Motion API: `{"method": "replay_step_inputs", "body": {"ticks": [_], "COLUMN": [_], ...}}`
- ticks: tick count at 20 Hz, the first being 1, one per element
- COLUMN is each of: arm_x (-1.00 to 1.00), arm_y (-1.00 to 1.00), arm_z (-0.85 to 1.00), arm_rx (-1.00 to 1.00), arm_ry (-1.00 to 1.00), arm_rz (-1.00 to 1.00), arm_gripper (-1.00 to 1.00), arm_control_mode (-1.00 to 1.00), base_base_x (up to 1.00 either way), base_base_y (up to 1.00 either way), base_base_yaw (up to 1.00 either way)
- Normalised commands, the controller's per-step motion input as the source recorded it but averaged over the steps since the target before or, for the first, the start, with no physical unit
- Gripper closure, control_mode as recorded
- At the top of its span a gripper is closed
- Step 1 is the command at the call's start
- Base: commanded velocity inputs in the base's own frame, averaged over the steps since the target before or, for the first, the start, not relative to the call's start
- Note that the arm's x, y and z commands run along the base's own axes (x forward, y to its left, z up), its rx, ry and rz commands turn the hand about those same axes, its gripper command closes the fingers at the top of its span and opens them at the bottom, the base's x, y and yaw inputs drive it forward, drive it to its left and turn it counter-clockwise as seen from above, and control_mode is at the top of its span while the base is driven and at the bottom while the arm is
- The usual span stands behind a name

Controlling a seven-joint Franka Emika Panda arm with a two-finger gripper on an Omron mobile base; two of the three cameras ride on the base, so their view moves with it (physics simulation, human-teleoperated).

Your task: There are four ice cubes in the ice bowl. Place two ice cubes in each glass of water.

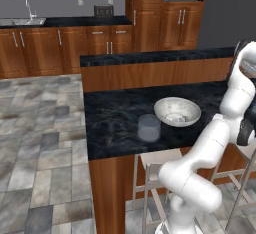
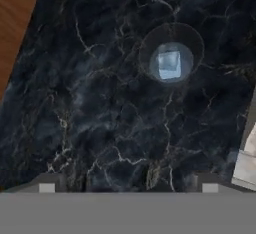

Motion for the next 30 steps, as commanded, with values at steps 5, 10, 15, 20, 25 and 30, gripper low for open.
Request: {"method": "replay_step_inputs", "body": {"ticks": [5, 10, 15, 20, 25, 30], "arm_x": [0.12, 0.0, -0.2, -0.77, -1.0, -1.0], "arm_y": [0.88, 1.0, 1.0, 0.68, 0.0, -0.11], "arm_z": [0.03, -0.13, -0.58, -1.0, -1.0, -0.84], "arm_rx": [0.22, 0.09, 0.05, 0.08, 0.2, 0.33], "arm_ry": [0.54, 0.5, 0.36, 0.19, 0.0, -0.15], "arm_rz": [0.69, 0.66, 0.62, 0.55, 0.39, 0.28], "arm_gripper": [-1.0, -1.0, -1.0, -1.0, -1.0, -1.0], "arm_control_mode": [-1.0, -1.0, -1.0, -1.0, -1.0, -1.0], "base_base_x": [0.0, 0.0, 0.0, 0.0, 0.0, 0.0], "base_base_y": [0.0, 0.0, 0.0, 0.0, 0.0, 0.0], "base_base_yaw": [0.0, 0.0, 0.0, 0.0, 0.0, 0.0]}}
